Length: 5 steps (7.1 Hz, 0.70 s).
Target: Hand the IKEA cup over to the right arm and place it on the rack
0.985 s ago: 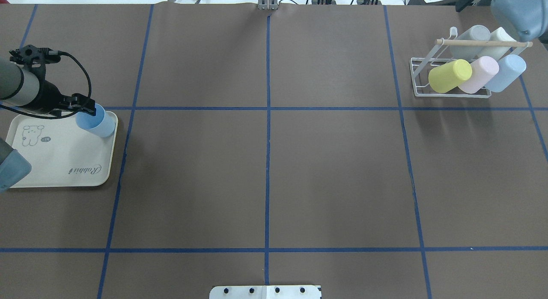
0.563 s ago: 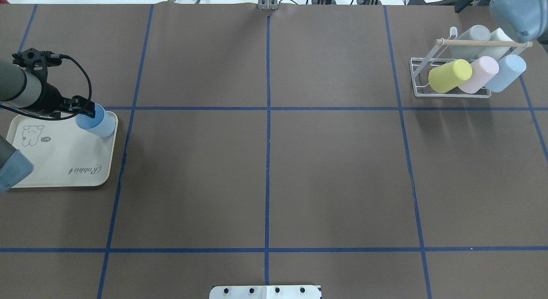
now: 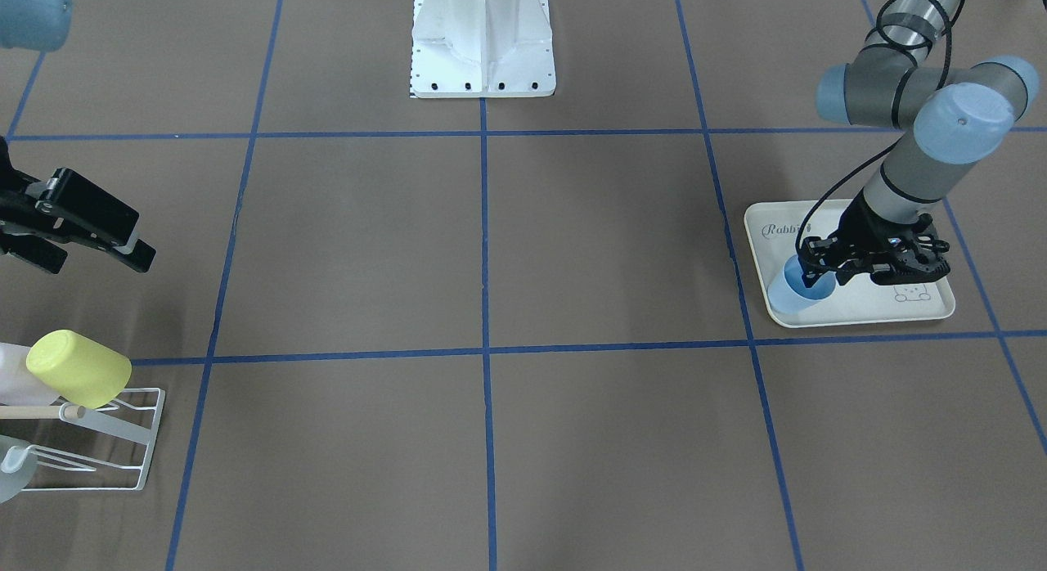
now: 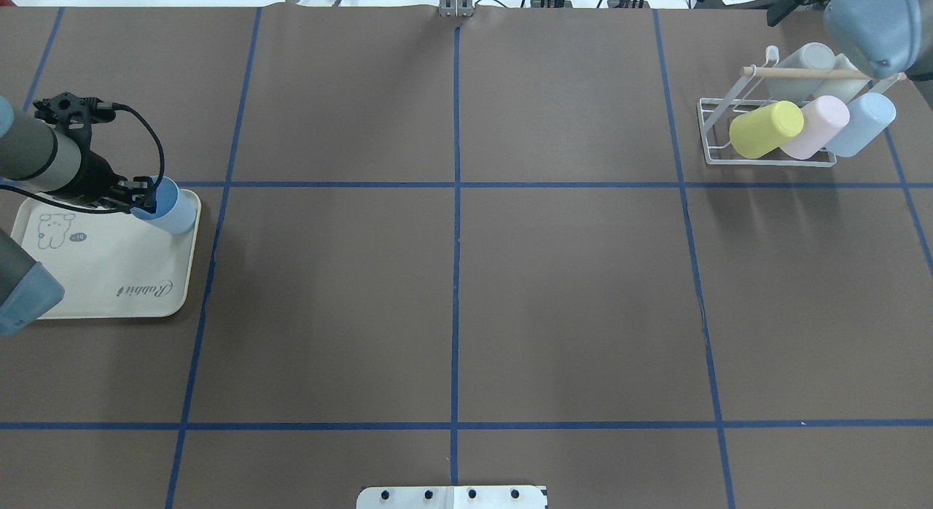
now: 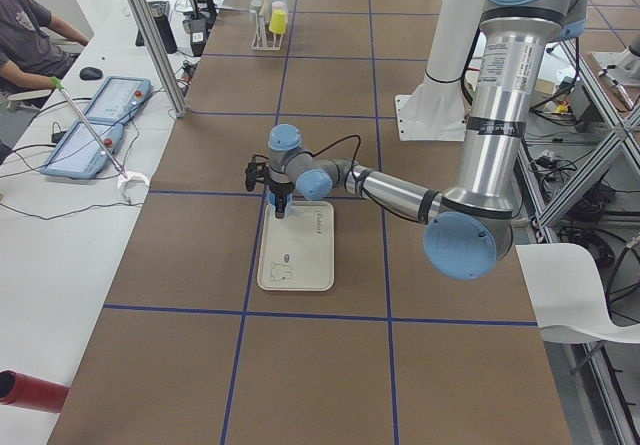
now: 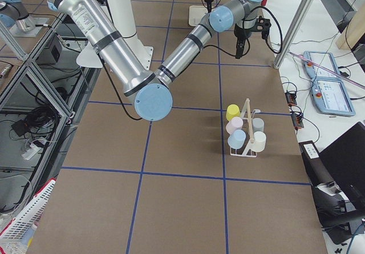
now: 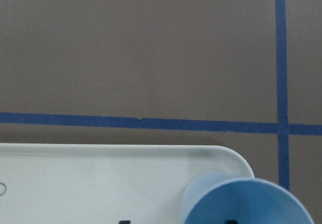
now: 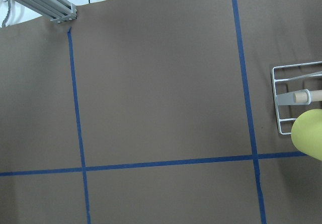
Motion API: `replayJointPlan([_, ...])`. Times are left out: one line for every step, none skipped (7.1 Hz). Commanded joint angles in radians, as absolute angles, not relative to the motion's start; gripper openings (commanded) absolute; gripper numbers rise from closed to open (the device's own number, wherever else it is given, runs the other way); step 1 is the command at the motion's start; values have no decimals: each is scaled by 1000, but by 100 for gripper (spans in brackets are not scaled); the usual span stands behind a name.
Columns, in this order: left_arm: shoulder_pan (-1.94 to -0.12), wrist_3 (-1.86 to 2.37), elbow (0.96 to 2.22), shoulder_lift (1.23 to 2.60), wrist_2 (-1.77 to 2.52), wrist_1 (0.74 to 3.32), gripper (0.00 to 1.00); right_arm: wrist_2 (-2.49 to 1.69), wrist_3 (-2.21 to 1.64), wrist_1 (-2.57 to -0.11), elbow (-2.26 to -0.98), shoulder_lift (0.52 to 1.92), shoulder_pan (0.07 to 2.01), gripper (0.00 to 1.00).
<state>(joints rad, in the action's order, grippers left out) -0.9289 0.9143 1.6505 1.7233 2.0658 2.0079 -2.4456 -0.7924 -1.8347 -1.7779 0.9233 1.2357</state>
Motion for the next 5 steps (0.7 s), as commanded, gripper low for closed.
replayJointPlan([-930,914,1673,1718,2141,2002,0,-2445,-793,-1835,-1778,922,1235,99])
replayJointPlan([-955,914,1692,1710,2178,1999,0,-2447,-793,-1835,-1781,922,1235,99])
replayJointPlan([-1041,913,1692,1712,2207,1984,0,-2447,-792,-1835,-1782,920,1235,99])
replayJointPlan([-1110,911,1692,1713,2220,1967,0,-2447,-792,-1833,-1781,919,1235,99])
replayJointPlan([-1156,911,1680,1718,2218,1964,0,-2445,-793,-1833,-1781,916,1232,99])
